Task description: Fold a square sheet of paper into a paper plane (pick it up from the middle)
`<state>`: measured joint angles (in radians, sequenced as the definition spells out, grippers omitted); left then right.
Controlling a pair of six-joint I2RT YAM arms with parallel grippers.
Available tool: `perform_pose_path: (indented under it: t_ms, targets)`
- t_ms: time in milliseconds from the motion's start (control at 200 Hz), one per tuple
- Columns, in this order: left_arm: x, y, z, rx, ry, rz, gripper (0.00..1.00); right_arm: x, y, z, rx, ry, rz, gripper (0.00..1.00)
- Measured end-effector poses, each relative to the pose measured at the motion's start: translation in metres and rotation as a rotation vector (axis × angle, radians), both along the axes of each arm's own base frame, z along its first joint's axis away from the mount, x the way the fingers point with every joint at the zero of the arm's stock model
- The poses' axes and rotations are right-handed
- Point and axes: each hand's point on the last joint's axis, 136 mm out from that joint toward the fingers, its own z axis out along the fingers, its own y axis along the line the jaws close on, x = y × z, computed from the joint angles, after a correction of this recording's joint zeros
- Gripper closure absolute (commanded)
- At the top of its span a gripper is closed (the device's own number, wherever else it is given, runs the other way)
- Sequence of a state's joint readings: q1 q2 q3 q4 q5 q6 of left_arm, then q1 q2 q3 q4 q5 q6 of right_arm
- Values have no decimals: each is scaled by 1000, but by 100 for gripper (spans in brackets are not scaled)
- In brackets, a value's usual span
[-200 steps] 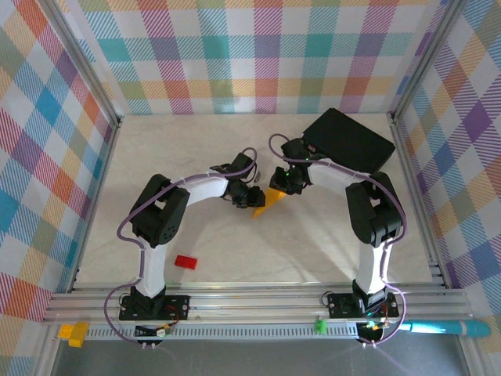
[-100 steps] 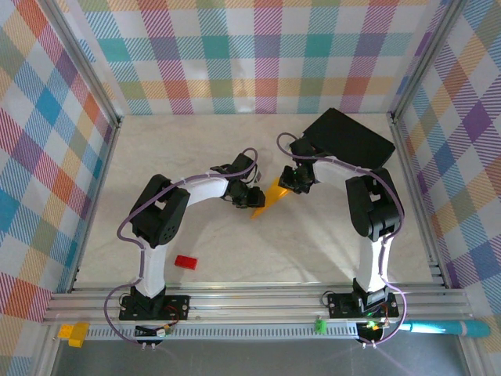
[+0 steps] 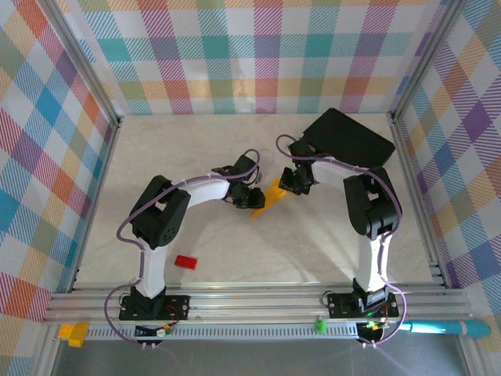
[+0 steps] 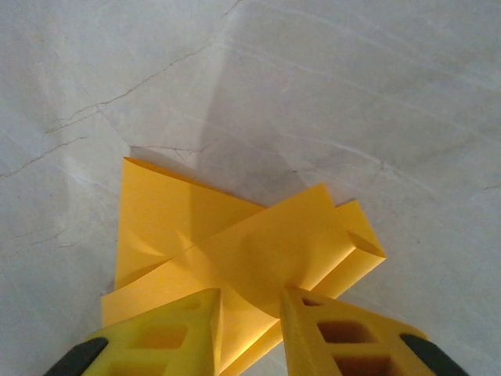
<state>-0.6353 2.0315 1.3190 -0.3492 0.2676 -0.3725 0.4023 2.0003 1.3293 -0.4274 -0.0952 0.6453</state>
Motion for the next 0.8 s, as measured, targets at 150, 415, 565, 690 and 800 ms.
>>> perform_pose_path:
  t_ms: [150,415,565,690,800]
  targets:
    - [-1,0,-2,31,-19,-3,73,0,0,0,-1,-1,1,75]
    - [-2,0,-6,77,-47,-4,73,-5,5,26,65,-43,20,75]
    - [-2,1,-6,87,-55,-4,73,-14,17,43,152,-70,28,78]
    - [-2,1,-6,92,-59,-5,73,-27,28,33,190,-27,38,82]
    - [-2,1,-6,93,-59,-5,72,-31,41,28,224,-4,53,84]
